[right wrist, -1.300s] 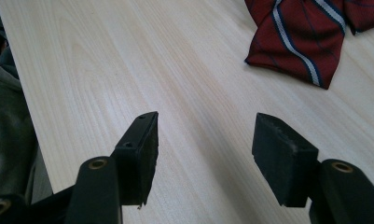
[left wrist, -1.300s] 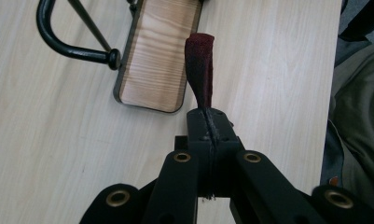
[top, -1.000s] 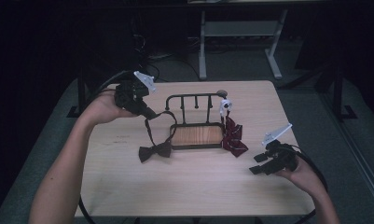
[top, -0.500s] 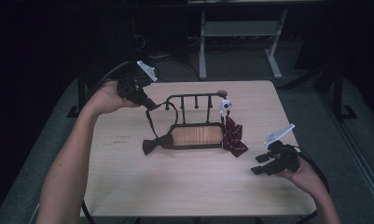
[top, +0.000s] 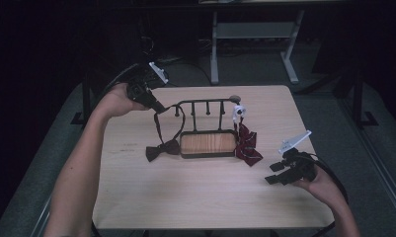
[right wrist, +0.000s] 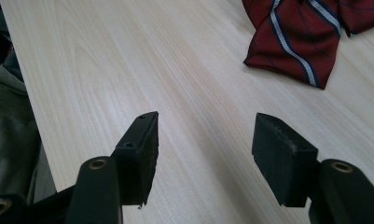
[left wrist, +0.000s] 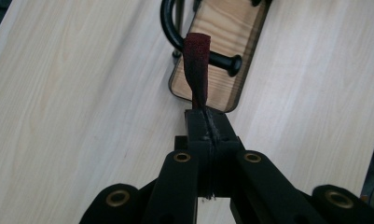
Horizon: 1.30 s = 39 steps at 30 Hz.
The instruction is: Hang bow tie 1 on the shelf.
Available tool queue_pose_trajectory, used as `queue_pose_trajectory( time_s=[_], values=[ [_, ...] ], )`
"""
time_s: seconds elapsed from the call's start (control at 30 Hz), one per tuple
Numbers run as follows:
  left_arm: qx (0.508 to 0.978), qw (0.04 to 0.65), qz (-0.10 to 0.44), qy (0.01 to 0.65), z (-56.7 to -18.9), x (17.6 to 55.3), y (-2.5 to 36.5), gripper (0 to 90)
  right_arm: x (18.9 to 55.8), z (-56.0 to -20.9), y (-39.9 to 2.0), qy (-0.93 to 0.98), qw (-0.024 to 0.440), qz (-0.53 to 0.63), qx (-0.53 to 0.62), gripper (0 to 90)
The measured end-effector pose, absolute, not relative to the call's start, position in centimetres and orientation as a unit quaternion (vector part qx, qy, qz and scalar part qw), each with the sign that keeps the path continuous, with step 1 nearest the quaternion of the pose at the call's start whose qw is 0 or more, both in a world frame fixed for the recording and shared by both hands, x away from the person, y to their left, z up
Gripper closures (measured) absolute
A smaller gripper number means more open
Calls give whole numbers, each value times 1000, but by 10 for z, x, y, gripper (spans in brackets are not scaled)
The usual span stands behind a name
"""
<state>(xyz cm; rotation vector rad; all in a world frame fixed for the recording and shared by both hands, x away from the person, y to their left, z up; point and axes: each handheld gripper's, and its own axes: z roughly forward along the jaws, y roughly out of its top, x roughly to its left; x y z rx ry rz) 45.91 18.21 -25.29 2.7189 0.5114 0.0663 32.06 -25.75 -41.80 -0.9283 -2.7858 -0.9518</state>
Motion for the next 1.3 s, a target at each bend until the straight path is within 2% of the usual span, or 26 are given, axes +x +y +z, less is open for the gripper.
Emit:
queue_pose_trajectory(
  time_s=[0.27,0.67,1.3],
  values=[
    [967,167,30,193,-257,463,180,876,320,-418,-258,-902,26,-309,-301,410],
    [964,169,41,200,-260,458,184,744,320,-417,-260,-901,24,-310,-303,410],
    [963,166,38,209,-267,448,200,670,317,-415,-269,-894,20,-313,-320,407]
  ],
)
